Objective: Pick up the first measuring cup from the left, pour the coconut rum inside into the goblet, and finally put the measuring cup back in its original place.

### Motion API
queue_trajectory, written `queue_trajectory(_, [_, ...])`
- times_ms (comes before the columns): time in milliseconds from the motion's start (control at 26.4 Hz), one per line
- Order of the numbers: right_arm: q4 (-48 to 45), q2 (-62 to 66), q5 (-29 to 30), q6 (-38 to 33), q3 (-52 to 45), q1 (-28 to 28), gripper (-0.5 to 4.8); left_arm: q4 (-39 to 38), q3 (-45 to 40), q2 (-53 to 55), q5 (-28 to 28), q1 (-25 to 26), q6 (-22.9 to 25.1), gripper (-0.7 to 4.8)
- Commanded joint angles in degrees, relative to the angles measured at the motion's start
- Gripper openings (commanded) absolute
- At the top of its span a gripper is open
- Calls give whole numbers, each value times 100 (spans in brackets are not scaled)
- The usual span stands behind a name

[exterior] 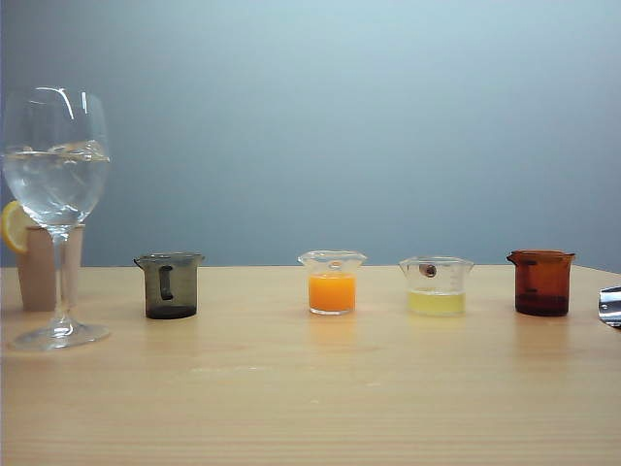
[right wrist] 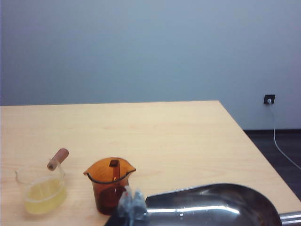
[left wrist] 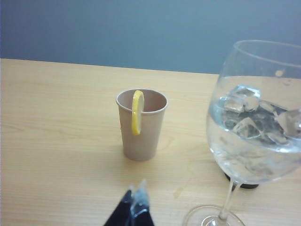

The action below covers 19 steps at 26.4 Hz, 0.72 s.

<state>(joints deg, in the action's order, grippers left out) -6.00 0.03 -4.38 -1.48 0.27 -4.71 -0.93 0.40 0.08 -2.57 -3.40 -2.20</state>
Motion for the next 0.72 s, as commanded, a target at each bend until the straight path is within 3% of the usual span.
queue_trajectory(38, [35, 4, 118, -22, -22, 7, 0, 55, 11, 2, 0, -4, 24, -2])
queue_trajectory(719, [22, 4, 111, -15, -22, 2, 0, 55, 11, 2, -2, -4, 24, -2])
